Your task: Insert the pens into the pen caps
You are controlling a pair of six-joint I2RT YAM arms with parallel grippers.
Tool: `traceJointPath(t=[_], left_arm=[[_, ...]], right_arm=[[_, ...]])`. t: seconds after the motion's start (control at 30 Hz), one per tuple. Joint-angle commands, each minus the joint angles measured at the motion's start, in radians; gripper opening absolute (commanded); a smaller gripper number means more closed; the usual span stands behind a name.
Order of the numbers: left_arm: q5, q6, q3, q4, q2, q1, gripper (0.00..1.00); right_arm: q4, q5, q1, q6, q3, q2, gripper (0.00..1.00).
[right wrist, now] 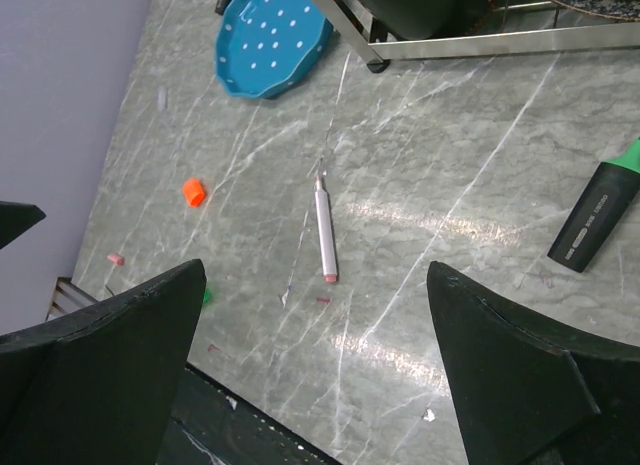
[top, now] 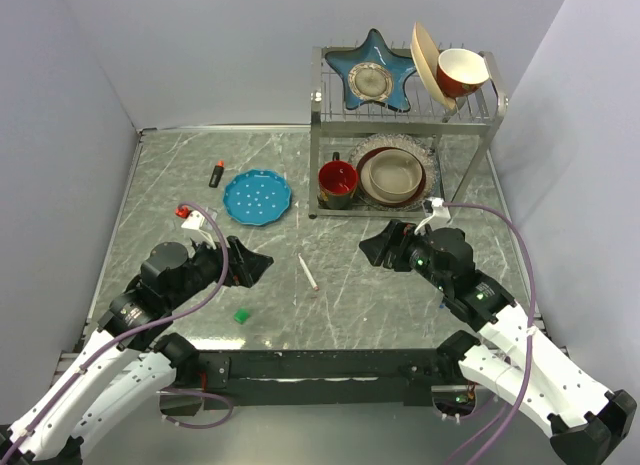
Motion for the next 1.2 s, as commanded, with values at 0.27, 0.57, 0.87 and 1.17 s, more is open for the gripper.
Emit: traceJointPath(t=[0.27,0.57,0.87,1.17], left_arm=[[-0.032,-0.013,0.032,0.01,-0.011,-0.003,0.99],[-0.069,-0.023,0.032,-0.01,-0.037,-0.003,0.99],[-0.179,-0.039,0.038,-0.034,-0.066,-0.005,0.99],[-0.211,-0.047,0.042,-0.048,-0.065,-0.005,0.99]], right_arm=[[0.005,-0.046,-0.007,0.004,-0.001,0.039,0.95],[0.078,-0.007,0.149,0.052,0.018,0.303,0.7],[0.07,0.133,0.29,-0.025,0.218,0.703,0.45],[0.082,0.133,0.333,-0.052,0.316,0.87,0.4]])
